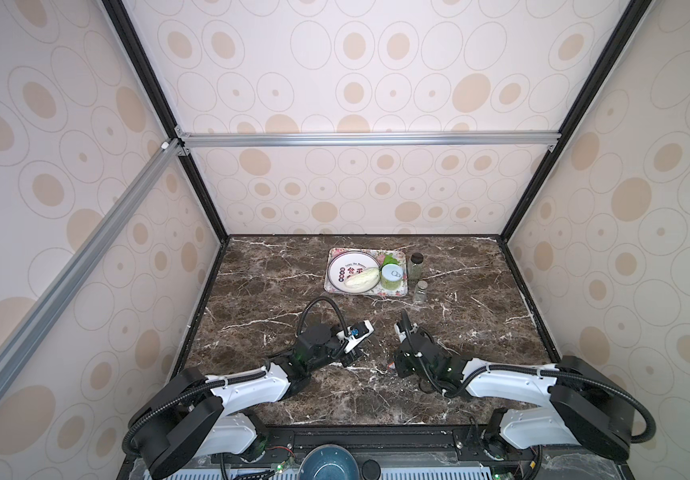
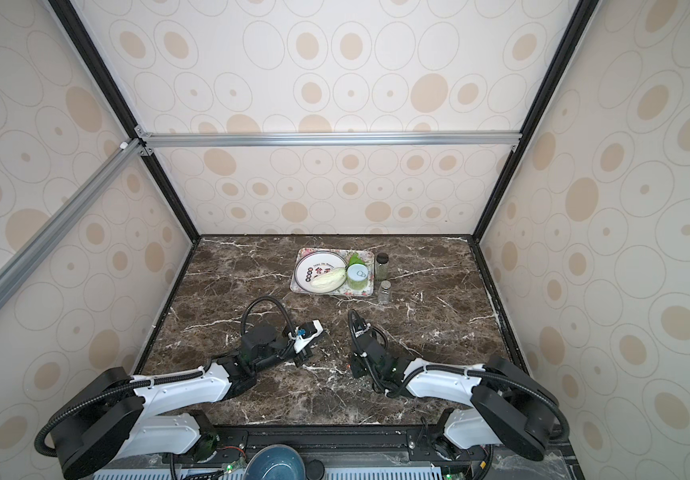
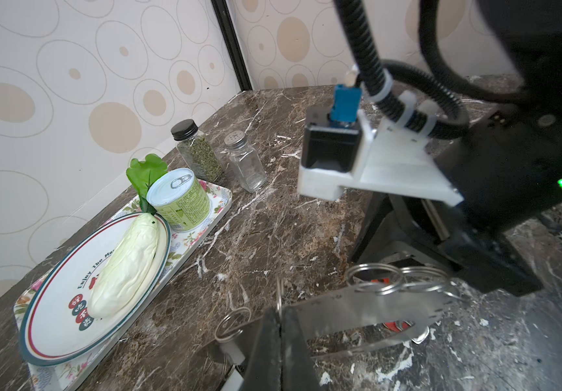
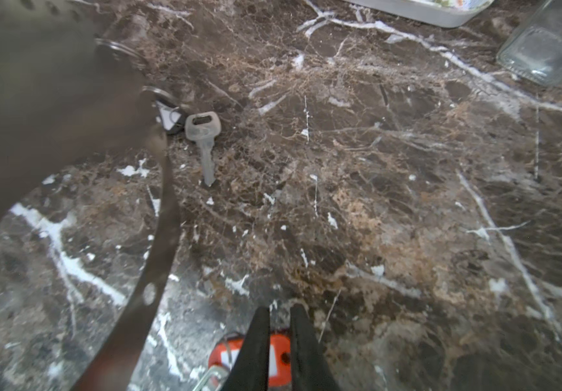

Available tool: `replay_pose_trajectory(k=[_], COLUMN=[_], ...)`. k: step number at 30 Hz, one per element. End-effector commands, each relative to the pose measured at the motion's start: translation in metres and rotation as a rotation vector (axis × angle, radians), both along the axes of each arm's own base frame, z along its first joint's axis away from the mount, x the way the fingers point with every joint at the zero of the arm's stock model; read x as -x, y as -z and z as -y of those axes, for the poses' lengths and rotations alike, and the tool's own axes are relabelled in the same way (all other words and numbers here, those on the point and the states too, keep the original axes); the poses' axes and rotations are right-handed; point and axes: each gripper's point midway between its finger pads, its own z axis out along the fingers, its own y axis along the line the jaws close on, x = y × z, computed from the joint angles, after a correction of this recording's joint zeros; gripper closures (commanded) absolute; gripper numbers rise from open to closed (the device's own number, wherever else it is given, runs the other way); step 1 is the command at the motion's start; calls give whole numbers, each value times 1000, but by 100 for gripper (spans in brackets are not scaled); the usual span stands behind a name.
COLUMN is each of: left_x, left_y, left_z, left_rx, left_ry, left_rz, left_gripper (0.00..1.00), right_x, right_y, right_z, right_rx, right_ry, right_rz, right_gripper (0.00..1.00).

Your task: Put the keys on the keyring

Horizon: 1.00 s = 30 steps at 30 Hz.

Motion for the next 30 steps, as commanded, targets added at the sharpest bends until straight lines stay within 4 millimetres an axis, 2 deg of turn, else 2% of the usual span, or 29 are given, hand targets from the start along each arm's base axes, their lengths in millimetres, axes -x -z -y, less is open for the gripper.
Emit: replay_pose_trajectory(k=[1,8,16,22,30], left_x=[0,1,1,1,1], left_y=[-21,-23,-25,-24,-23], left_z=[3,3,2,2,2], left_rx=[43,49,52,51,44], left_ry=[10,11,9,10,5], left_rz=[71,75,80,77,81], left_gripper=[100,100,100,100,100], right_x=[-8,-2,26,41,59], right_y=[12,26,37,33,34], right_z=[3,3,10,21,16], right_rx=[63,74,18,-6,-29], right_ry=[0,-12,-35,-21,-57], right_rz=[-29,-80,-166,-174,-210], right_gripper=[85,85,85,86,87])
